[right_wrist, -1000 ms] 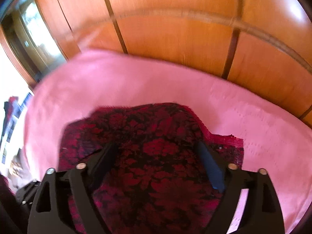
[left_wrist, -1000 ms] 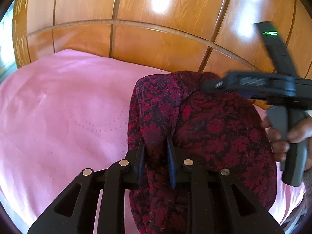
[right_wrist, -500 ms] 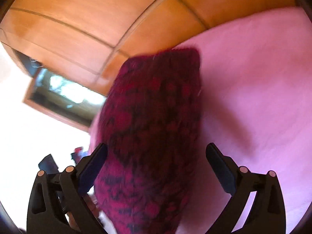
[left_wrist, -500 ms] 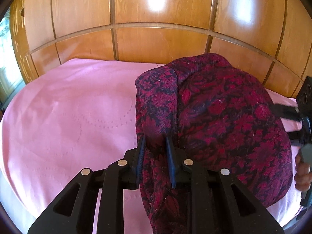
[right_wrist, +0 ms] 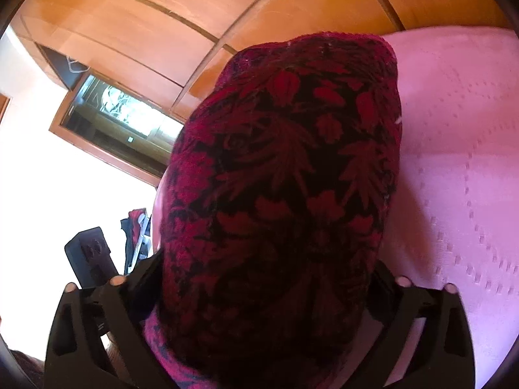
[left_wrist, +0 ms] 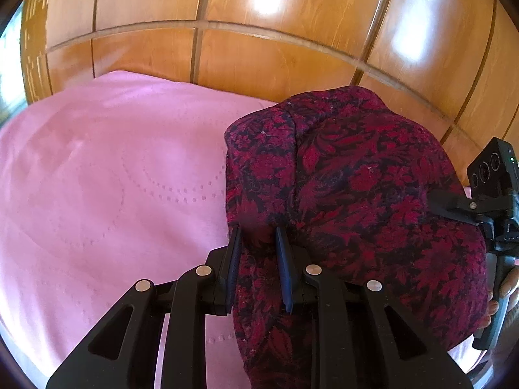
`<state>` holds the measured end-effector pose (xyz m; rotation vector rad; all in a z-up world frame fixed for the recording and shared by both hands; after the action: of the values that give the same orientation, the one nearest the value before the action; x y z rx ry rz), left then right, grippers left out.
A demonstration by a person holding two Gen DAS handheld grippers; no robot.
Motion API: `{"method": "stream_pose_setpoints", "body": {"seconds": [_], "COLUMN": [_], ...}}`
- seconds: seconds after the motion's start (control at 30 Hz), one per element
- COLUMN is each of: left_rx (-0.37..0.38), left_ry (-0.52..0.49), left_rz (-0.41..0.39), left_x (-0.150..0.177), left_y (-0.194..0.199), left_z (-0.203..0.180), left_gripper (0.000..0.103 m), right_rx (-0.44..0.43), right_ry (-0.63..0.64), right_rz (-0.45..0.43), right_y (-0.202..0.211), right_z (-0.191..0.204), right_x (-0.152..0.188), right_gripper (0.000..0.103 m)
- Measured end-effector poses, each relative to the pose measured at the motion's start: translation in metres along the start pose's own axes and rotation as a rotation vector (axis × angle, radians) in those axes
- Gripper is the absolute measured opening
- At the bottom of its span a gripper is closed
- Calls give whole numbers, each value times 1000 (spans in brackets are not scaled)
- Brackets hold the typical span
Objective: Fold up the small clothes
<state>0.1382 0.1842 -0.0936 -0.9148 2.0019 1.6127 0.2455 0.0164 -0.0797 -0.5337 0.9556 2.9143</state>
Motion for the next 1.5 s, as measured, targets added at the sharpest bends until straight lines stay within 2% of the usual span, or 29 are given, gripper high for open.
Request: {"method": "stream_pose_setpoints", "body": {"seconds": [0.03, 0.13, 0.27, 0.37, 0.53, 0.63, 0.7, 0.8, 0.9, 1.03, 1.1, 1.17, 1.2, 1.27, 1.3, 1.37, 1.5], "left_rx": [29, 86, 145, 223, 362, 408, 410, 349, 350, 332, 333, 347, 347, 341, 332, 324, 288], "left_ry": [26, 53, 12, -41, -225, -352, -437, -569, -583, -588, -557, -515, -507, -505, -506, -493, -468], "left_rz": [-12, -45, -63, -62, -19, 68, 131, 138, 123, 112, 118, 132, 133, 128, 124, 128, 133], "left_x": [1, 1, -5, -16, -27, -10, 11, 41, 45, 42, 50, 47, 45, 45, 44, 44, 40], "left_y": [2, 9, 11, 7, -10, -32, -47, -62, -56, -49, -40, -37, -38, -40, -41, -42, -52], "left_z": [0, -8, -46, -92, -214, -288, -323, -362, -368, -357, -355, -347, -345, -343, -342, -340, -335], "left_gripper": [20, 16, 12, 12, 12, 12, 12, 12, 12, 12, 12, 12, 12, 12, 12, 12, 12], "right_rx": [1, 16, 68, 110, 196, 257, 299, 317, 298, 414, 576, 697, 732, 741, 751, 809, 950], "right_ry": [11, 73, 178, 170, 61, -71, -159, -340, -394, -375, -305, -253, -236, -191, -161, -122, -108], "right_rz": [-9, -40, -104, -205, -393, -500, -531, -533, -576, -566, -595, -633, -655, -672, -645, -584, -493], "right_y": [5, 22, 54, 107, 204, 256, 277, 289, 290, 299, 314, 325, 330, 327, 315, 299, 255], "right_z": [5, 31, 63, 60, 14, -39, -74, -135, -153, -145, -129, -107, -95, -74, -63, -57, -82], "right_x": [1, 6, 19, 29, 48, 74, 96, 142, 169, 167, 158, 151, 147, 138, 130, 126, 85], "right_gripper": [79, 70, 66, 65, 64, 64, 64, 67, 75, 84, 84, 82, 78, 69, 65, 63, 65]}}
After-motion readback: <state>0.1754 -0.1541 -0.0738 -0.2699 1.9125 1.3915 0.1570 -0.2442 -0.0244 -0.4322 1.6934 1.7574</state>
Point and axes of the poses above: each gripper's, at about its wrist camera, not at the fingertips, and y roughly against the way its jaws point, z to its left, x to its underside, the point moved 7 cm from there along -y, roughly the way its jaws point, and after that the axes turned 2 degrees about x, right-handed, at the moved point
